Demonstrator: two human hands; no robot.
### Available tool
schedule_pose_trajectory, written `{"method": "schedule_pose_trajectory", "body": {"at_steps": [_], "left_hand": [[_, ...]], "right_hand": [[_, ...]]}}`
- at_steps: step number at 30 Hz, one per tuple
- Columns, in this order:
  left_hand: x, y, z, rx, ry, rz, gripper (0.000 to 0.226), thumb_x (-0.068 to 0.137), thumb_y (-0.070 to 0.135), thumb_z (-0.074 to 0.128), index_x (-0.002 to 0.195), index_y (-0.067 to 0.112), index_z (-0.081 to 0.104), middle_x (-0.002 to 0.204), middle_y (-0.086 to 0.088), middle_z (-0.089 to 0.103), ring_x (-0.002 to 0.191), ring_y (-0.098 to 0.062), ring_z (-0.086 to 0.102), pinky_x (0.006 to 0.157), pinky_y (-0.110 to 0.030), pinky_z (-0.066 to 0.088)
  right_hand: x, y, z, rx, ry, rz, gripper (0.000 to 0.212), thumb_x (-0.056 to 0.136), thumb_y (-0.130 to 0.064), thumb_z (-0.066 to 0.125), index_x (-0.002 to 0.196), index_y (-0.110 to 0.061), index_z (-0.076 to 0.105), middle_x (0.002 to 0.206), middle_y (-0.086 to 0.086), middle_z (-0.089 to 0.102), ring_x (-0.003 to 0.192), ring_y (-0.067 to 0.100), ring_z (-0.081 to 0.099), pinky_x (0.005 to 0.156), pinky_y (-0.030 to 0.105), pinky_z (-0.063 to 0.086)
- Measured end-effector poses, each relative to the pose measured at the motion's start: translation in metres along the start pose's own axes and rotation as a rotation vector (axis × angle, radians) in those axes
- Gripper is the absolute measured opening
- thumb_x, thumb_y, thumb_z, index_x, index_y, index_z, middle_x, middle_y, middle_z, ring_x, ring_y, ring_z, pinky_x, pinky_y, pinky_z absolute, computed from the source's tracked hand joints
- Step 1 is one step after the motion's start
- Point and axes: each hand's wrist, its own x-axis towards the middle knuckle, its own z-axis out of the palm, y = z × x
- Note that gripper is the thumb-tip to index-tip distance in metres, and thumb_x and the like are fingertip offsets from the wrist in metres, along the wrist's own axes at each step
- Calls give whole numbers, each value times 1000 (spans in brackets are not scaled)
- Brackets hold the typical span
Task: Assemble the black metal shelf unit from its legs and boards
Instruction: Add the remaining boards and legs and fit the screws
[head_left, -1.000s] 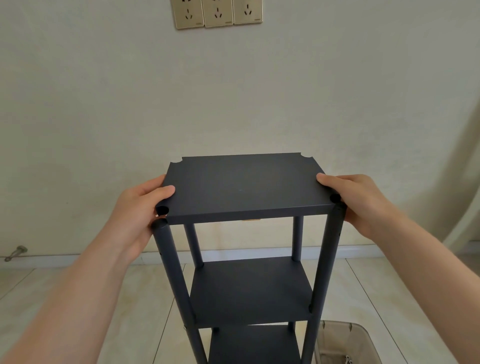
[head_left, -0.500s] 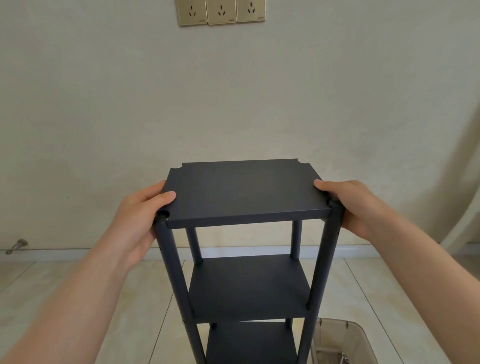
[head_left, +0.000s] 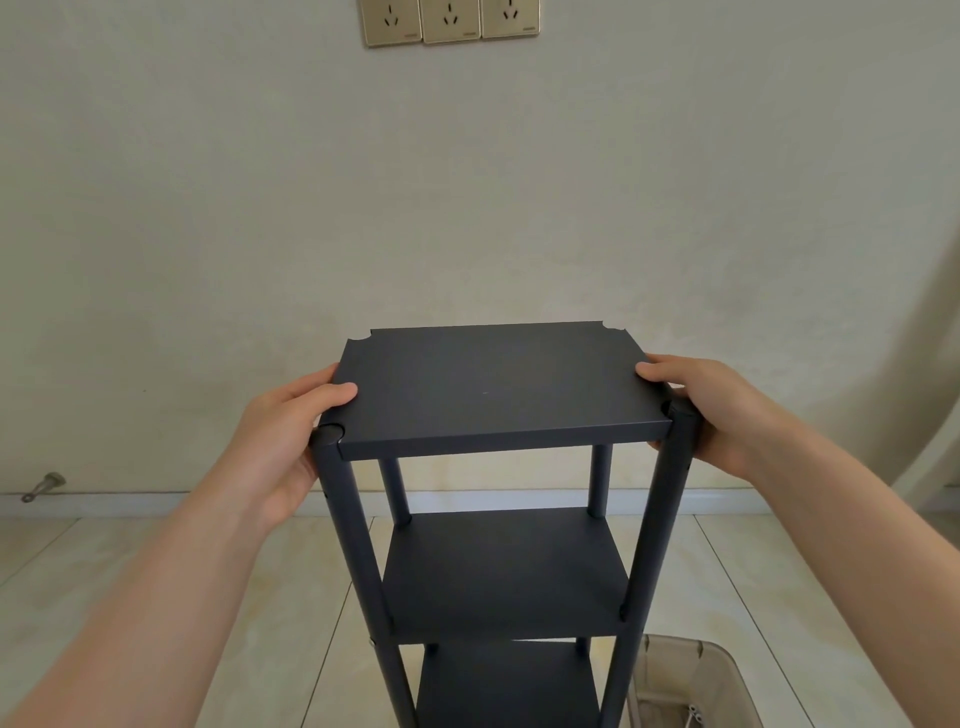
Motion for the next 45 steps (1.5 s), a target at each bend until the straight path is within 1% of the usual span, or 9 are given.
{"method": "schedule_pose_trajectory", "body": {"at_steps": [5,10,15,18,23,27,30,37,45], "left_hand": [[1,2,-2,21,0,3,20,93,8,65,108,16,76,100,0,79,75,-10,75,56,-19,56],[1,0,-6,49,3,-30,14,92,11,67,103,11,75,93,-2,79,69,-10,73,52,-20,55],[1,-2,-6,47,7,-39,13,92,10,67,102,11,75,93,-3,79,70,-10,74,53,-20,55],[1,-4,-7,29,-7,-47,15,92,9,67,104,11,75,96,-4,79,72,-11,74,55,-20,56],[-3,-10,-7,-45,-42,-80,23,92,12,67,114,14,74,103,-3,78,77,-13,75,55,-21,55],[-4,-16,-4,-98,-65,-94,28,93,17,65,120,19,72,104,2,77,76,-10,74,55,-20,55],[-5,-19,-1,-120,-71,-134,30,93,21,63,122,24,71,99,6,75,69,-8,70,53,-20,53],[-2,-16,1,-91,-29,-239,19,89,20,66,106,21,75,74,7,72,50,-9,64,43,-17,46],[-7,-15,4,-122,-14,-249,22,90,18,65,110,21,73,73,7,72,50,-9,65,43,-16,47]], "right_hand": [[-1,-3,3,-24,67,19,13,94,-19,59,103,-19,68,77,-1,67,45,12,61,46,25,50],[-2,-3,-1,-34,83,38,16,89,-24,66,96,-10,64,55,-1,62,44,15,55,50,30,47],[-1,-2,1,-9,86,54,15,88,-24,67,94,-11,62,53,0,63,42,15,56,48,29,47],[0,-2,-2,17,67,71,14,87,-24,67,94,-12,62,56,1,65,43,15,58,47,27,47],[3,6,-4,85,7,90,14,85,-27,68,93,-15,64,64,-2,66,49,15,60,58,31,45],[4,13,-2,155,-18,89,14,84,-28,68,86,-16,61,64,-3,62,50,14,57,54,28,46],[4,12,-1,145,18,88,13,86,-26,67,84,-16,60,61,-2,61,50,15,56,53,28,45],[5,9,-4,49,47,70,12,88,-23,65,93,-13,61,56,-1,63,44,15,57,49,30,48],[4,7,-4,88,25,122,11,89,-20,63,91,-10,60,57,3,65,45,18,62,44,29,52]]}}
